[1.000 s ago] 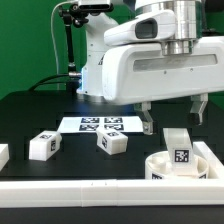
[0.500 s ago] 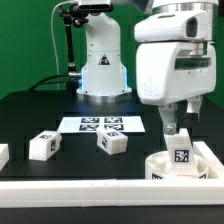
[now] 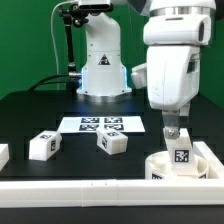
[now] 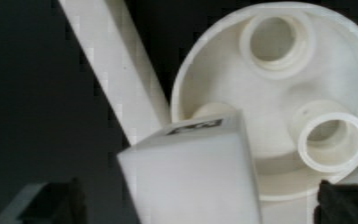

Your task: Assemble stool

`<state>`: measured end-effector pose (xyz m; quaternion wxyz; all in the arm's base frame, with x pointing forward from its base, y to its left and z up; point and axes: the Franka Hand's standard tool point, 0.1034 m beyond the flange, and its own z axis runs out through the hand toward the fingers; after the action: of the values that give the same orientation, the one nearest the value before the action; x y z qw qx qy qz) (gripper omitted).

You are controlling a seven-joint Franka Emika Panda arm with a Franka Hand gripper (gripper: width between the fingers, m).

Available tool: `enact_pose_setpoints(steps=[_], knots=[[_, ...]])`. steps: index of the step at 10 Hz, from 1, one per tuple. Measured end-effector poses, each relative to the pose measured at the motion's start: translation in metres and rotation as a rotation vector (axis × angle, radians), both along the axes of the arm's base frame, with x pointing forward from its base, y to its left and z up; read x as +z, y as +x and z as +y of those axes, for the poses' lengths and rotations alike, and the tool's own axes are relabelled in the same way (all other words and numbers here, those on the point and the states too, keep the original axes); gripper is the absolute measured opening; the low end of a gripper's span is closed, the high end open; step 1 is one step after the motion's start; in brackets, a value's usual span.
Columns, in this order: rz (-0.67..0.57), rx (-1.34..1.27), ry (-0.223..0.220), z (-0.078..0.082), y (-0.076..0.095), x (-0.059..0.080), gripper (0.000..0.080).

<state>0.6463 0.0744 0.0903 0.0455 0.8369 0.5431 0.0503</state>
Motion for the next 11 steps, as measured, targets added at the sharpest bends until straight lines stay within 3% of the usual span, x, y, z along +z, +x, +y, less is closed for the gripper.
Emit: enact_pose_setpoints(steps=[4,6,8,9,11], knots=[[0.013,0.013,0.002,0.0084,-0.0008,-0.0095,0.0649],[0.014,0.005,0.003,0.0096,0.0048,-0.0043,0.0649],[0.014,0.003,0.003,0.0081,0.0044,-0.0061,0.0403],[0.015,0.002,0.003,0.008,0.0045,-0.006,0.0336],[0.015,-0.027,0.007,0.008,0.0045,-0.0059,0.0336]])
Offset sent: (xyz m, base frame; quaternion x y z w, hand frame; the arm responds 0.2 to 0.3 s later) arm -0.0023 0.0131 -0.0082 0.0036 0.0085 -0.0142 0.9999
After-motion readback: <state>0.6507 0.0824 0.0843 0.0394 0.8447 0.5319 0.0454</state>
